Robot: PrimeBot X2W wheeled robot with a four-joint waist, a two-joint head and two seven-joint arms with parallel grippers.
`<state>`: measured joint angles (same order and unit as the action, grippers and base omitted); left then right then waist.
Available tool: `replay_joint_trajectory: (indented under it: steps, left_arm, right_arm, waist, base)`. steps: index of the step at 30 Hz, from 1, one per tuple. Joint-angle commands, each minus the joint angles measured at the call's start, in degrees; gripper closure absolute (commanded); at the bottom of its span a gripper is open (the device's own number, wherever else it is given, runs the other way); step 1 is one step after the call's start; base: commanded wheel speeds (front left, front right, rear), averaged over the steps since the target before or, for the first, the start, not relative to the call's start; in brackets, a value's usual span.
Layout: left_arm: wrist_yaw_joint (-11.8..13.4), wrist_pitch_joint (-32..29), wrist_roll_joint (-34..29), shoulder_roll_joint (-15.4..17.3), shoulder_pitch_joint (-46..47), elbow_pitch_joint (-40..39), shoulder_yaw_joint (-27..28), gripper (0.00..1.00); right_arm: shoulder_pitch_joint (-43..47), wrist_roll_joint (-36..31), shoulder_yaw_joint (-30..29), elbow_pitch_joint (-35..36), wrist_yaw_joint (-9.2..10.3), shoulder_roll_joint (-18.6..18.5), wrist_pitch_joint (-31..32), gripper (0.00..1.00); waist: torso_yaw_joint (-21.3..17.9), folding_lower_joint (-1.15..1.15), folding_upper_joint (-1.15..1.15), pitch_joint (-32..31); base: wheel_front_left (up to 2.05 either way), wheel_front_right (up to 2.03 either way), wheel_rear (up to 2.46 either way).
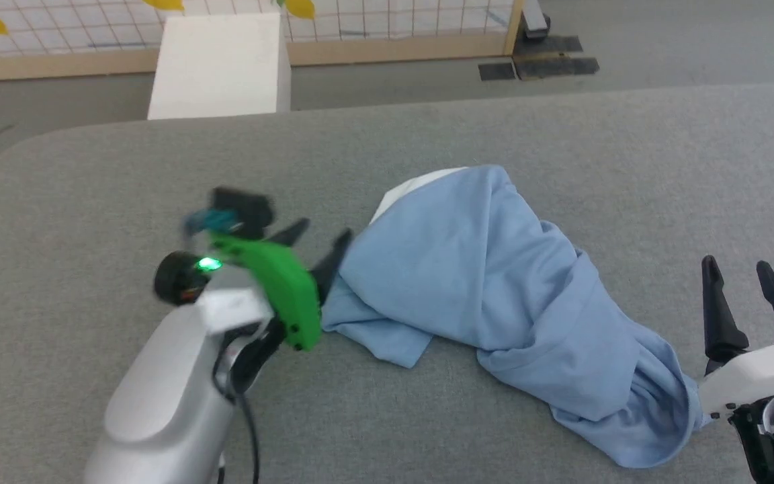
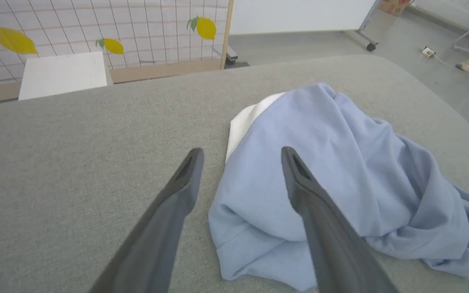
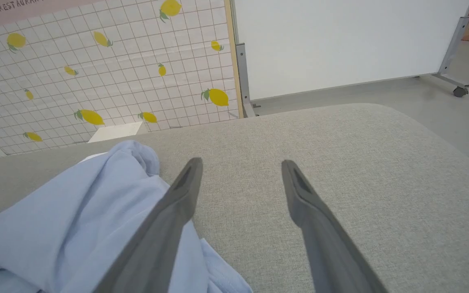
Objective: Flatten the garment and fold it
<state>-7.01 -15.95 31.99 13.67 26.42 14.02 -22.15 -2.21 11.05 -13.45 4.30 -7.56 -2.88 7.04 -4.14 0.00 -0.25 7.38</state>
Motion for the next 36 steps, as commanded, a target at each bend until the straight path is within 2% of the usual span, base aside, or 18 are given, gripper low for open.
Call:
replay_joint_trajectory:
  steps: [1,3,4,6,12,15,16,17,18,22,26,32,36]
  left_arm:
    - [0.0,-5.3,0.8,-0.2,2.3,1.8,-1.4,0.00]
    - [0.8,-14.0,0.4,0.0,5.4,4.0,-3.9,0.00]
    - [1.7,-24.3,-0.7,0.7,8.6,6.3,-7.1,0.00]
    - [2.0,-29.6,-1.7,1.4,9.7,7.3,-9.0,0.00]
    - [1.7,-38.6,-5.5,4.4,9.9,9.2,-14.6,0.00]
    - [1.3,-39.9,-5.3,5.1,8.5,9.6,-15.8,0.00]
    - [1.3,-39.8,-4.6,5.0,8.0,9.6,-15.6,0.04]
    - [1.3,-39.3,-4.1,4.8,7.7,9.4,-15.3,0.63]
    - [1.3,-38.8,-3.7,4.7,7.4,9.2,-15.2,1.00]
    - [1.3,-36.1,-0.9,3.8,6.8,8.3,-13.0,1.00]
    - [2.5,-30.9,1.8,3.0,7.8,6.5,-8.5,1.00]
    - [6.3,-22.7,5.9,3.3,9.7,3.2,0.9,1.00]
    - [9.8,-18.8,8.2,5.6,8.4,1.1,7.6,1.00]
  right_arm:
    - [-0.9,0.1,0.2,0.2,0.08,0.0,0.0,0.00]
    - [-1.2,0.4,0.6,0.0,0.08,0.0,-0.1,0.00]
    - [-1.4,1.1,1.1,-0.5,0.08,0.0,-0.6,0.00]
    - [-1.5,1.4,1.3,-0.9,0.08,0.0,-1.1,0.00]
    - [-1.7,2.1,1.4,-1.9,0.08,0.0,-2.5,0.00]
    - [-1.7,2.2,1.4,-2.3,0.08,0.0,-3.1,0.00]
    - [-1.6,2.2,1.4,-2.4,0.08,0.0,-3.2,0.00]
    - [-1.6,2.3,1.3,-2.5,0.08,0.0,-3.4,0.00]
    - [-1.5,2.3,1.3,-2.6,0.08,0.0,-3.4,0.00]
    - [-1.3,2.0,1.2,-3.1,0.08,0.0,-3.5,0.00]
    - [-1.4,1.4,0.9,-3.5,0.08,0.0,-3.1,0.00]
    - [-1.0,0.5,0.6,-3.9,0.08,0.0,-1.8,0.00]
    - [-0.7,0.3,0.8,-4.0,0.08,0.0,-1.0,0.00]
  waist:
    - [-1.7,0.00,0.25,2.1]
    - [-2.4,0.00,0.25,3.0]
    - [-3.6,0.00,0.25,4.4]
    - [-4.3,0.00,0.25,5.2]
    - [-5.7,0.00,0.25,6.7]
    - [-5.9,0.00,0.25,7.0]
    - [-5.8,0.00,0.25,7.1]
    - [-5.7,0.00,0.25,7.1]
    - [-5.4,0.00,0.25,7.1]
    - [-3.9,0.00,0.25,6.4]
    - [-1.8,0.00,0.25,4.6]
    - [1.9,0.00,0.25,1.0]
    - [3.7,0.00,0.25,-0.9]
  base:
    - [0.00,0.00,0.00]
    - [0.00,0.00,0.00]
    - [0.00,0.00,0.00]
    - [0.00,0.00,0.00]
    - [0.00,0.00,0.00]
    - [0.00,0.00,0.00]
    - [0.00,0.00,0.00]
    - [0.00,0.00,0.00]
    - [0.00,0.00,0.00]
    - [0.00,0.00,0.00]
    - [0.00,0.00,0.00]
    - [0.00,0.00,0.00]
    - [0.00,0.00,0.00]
